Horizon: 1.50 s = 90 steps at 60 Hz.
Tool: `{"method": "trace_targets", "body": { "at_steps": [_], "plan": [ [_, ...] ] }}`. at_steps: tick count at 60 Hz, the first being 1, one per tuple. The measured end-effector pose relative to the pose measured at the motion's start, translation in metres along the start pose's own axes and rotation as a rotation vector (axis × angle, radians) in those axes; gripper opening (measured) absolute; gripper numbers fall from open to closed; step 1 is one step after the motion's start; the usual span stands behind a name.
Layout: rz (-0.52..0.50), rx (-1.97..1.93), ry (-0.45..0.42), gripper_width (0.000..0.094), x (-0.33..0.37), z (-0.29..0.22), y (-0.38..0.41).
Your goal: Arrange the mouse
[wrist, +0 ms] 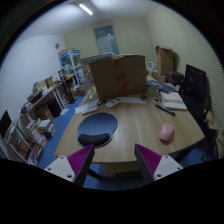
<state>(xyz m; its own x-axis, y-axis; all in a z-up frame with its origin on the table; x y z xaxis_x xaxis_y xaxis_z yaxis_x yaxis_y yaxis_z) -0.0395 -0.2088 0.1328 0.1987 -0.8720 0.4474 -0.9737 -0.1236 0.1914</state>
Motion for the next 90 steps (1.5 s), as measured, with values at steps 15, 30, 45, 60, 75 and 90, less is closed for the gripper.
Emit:
{"method": "trace_targets", "body": {
  "at_steps": [15,30,45,60,75,90],
  "plan": [
    [0.090,0.001,0.000,0.0830,-0.002,0.003,-0.064],
    [0.141,-0.017,0.020,0.0823,-0.037,0.034,-0.181],
    [0.054,0.014,0.007,0.0833,-0.106,0.045,-0.226],
    [0.068,0.107,-0.056,0.0800,-0.164,0.020,-0.226],
    [0.208,0.056,-0.045,0.0437,-0.177,0.015,-0.239],
    [0.279,-0.013,-0.167,0.0322,-0.152,-0.093,-0.185]
  ]
}}
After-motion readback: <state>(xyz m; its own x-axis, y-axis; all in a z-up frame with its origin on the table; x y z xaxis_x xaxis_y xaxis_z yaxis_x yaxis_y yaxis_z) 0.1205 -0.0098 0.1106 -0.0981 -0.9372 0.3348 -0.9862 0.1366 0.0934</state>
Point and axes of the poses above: the point between the fingertips, and its own axes, seen from behind it with the camera up: y to the left, z down, x backward, against the way the camera looks, the point moved 2 cm from there along x, backward, against the way the camera looks, and after that the axes turned 9 degrees about -y, right-handed, at the moved point
